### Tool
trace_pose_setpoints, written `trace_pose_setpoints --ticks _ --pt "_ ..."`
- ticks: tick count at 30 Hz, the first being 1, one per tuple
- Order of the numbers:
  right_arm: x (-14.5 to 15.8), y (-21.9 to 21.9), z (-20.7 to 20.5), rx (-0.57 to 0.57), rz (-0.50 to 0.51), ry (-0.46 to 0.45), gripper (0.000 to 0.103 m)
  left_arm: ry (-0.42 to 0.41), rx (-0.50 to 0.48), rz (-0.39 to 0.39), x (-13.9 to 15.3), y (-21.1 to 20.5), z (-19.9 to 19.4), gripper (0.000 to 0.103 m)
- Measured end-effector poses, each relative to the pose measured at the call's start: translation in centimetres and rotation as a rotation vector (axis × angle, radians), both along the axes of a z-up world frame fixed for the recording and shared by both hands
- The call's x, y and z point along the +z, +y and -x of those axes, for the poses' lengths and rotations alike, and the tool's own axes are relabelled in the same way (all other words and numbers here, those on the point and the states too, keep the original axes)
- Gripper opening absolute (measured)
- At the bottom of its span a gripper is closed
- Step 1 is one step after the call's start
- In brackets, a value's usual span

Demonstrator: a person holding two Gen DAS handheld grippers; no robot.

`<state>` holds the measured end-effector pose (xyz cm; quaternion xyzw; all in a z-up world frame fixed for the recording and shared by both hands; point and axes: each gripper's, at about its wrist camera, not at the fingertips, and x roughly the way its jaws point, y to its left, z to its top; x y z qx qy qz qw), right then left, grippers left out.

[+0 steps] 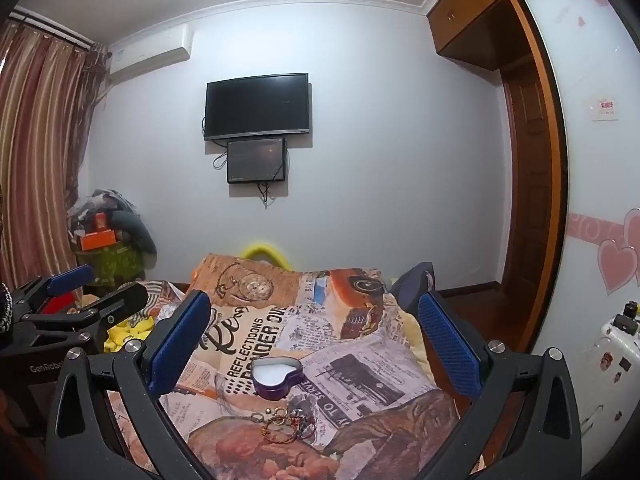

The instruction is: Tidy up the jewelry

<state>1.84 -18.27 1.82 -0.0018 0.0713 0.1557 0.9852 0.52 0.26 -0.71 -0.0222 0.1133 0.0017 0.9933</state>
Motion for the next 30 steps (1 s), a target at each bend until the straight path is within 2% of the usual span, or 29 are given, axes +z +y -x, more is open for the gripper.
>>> trace_pose_setpoints --ticks 30 --pt "-0.55 -0.02 -1.09 0.006 -0.010 0.024 0.103 0.005 0.011 0.006 0.31 0.05 -0.13 0.103"
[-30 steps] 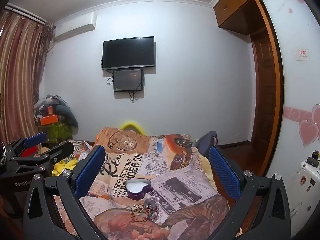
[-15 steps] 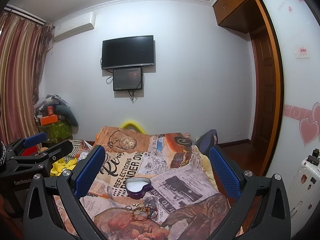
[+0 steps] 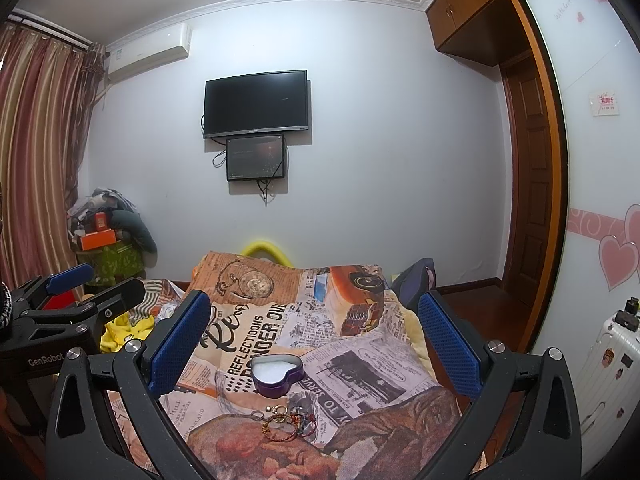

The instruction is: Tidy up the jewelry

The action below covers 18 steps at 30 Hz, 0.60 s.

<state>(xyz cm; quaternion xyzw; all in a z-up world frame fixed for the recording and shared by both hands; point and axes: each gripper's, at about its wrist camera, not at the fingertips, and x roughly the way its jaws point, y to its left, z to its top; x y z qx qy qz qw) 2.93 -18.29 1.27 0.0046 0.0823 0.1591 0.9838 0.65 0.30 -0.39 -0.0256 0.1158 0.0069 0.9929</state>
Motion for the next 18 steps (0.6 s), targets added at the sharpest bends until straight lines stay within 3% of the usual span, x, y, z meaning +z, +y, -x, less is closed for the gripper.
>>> trace_pose_setpoints --ticks 18 --pt "-0.07 -0.09 -0.08 0.000 -0.006 0.002 0.103 0.005 -0.003 0.001 0.16 -0.08 -0.06 0.103"
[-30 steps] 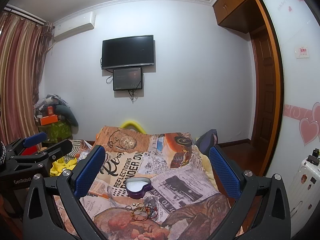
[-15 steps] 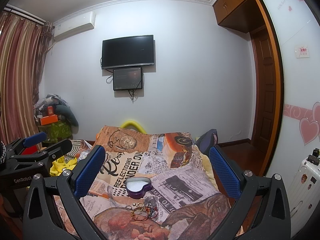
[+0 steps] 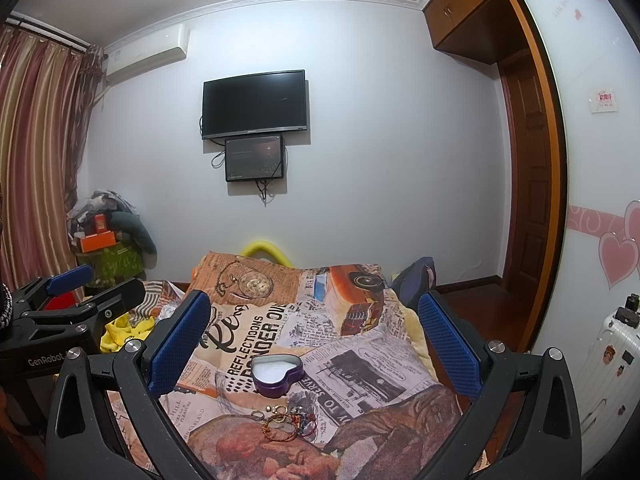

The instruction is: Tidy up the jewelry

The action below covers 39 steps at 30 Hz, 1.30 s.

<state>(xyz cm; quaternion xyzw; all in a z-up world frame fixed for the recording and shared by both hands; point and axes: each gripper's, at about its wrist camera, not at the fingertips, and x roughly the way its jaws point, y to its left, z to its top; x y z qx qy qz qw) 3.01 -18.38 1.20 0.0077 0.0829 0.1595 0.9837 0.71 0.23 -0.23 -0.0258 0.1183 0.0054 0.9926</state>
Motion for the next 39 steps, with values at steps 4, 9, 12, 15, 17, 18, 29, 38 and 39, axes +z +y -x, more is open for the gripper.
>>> trace_pose_setpoints --ticks 4,9,12,15,17,18,29,38,39 --pt "0.0 0.0 0.0 0.003 -0.004 0.002 0.103 0.002 0.001 -0.003 0.1 -0.1 0.0 0.103" --pt "0.0 -0.2 0.0 0.004 -0.006 0.005 0.103 0.005 0.000 -0.002 0.0 -0.1 0.0 0.103" --pt "0.0 -0.2 0.0 0.005 -0.009 0.008 0.103 0.010 -0.004 -0.004 0.0 -0.1 -0.1 0.103" --pt "-0.1 -0.3 -0.2 0.007 -0.008 0.013 0.103 0.010 -0.006 -0.006 0.1 -0.1 -0.2 0.103" --pt "-0.2 -0.2 -0.4 0.007 -0.005 0.017 0.103 0.013 -0.007 -0.005 0.0 0.0 -0.3 0.103" --pt "-0.3 -0.3 -0.5 0.007 -0.005 0.020 0.103 0.015 -0.006 -0.005 0.0 0.0 -0.3 0.103" --pt "-2.3 0.0 -3.4 -0.014 0.035 0.101 0.103 0.100 0.009 -0.032 -2.0 0.5 -3.5 0.103" --pt "-7.2 -0.4 -8.7 -0.052 0.096 0.306 0.103 0.296 0.046 -0.051 -7.6 2.2 -9.3 0.103" --pt "-7.6 -0.3 -9.2 -0.052 0.100 0.322 0.103 0.320 0.039 -0.041 -8.3 2.5 -10.0 0.103"
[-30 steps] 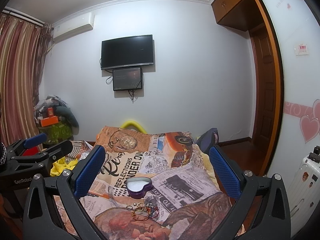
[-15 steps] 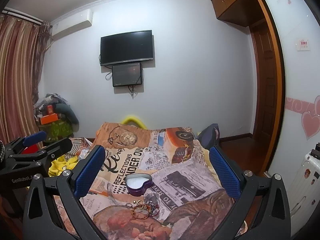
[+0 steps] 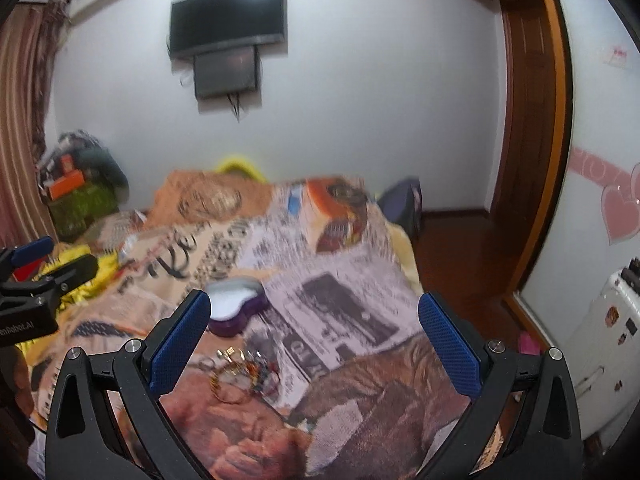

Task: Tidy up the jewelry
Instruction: 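Lower the left tool to the jewelry pile while the right tool also reaches it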

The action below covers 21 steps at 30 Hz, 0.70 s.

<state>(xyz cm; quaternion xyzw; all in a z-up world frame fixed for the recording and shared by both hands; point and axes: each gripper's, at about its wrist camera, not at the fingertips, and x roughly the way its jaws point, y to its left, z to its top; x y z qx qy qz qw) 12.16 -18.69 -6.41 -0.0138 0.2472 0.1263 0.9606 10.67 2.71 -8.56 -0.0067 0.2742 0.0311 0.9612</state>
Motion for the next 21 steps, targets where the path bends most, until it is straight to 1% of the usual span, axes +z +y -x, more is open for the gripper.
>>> trace_pose_setpoints --ticks 1,2,4,8,11,13,15,17,18,20,21 --pt "-0.8 0.1 -0.8 0.000 0.010 0.032 0.103 0.028 -0.004 0.014 -0.8 0.3 -0.7 0.103" --pt "-1.2 0.1 -1.1 0.000 0.014 0.046 0.103 0.046 -0.004 0.022 -1.4 0.5 -1.4 0.102" --pt "-2.6 0.4 -2.3 0.008 0.029 0.095 0.103 0.101 -0.007 0.029 -3.1 0.7 -2.7 0.096" --pt "-4.6 0.9 -3.4 0.028 0.052 0.157 0.103 0.217 -0.036 0.044 -6.5 0.5 -4.9 0.087" --pt "-6.0 1.0 -4.5 0.057 0.044 0.206 0.103 0.295 -0.066 0.069 -8.7 0.3 -6.1 0.075" --pt "-6.9 1.2 -5.2 0.071 0.041 0.243 0.103 0.329 -0.078 0.059 -9.7 -0.1 -6.4 0.067" --pt "-7.4 1.5 -5.8 0.081 0.038 0.265 0.103 0.347 -0.095 0.054 -10.4 -0.4 -6.6 0.067" --pt "-8.1 1.9 -6.3 0.100 0.037 0.284 0.103 0.366 -0.123 0.072 -11.1 -0.6 -6.9 0.067" --pt "-8.2 2.2 -6.5 0.107 0.038 0.286 0.101 0.377 -0.138 0.084 -11.3 -0.7 -7.0 0.065" --pt "-8.7 2.8 -6.8 0.140 0.041 0.295 0.090 0.397 -0.159 0.104 -11.8 -0.8 -7.3 0.055" --pt "-9.0 3.2 -7.1 0.160 0.043 0.304 0.080 0.409 -0.168 0.111 -12.0 -0.8 -7.4 0.050"
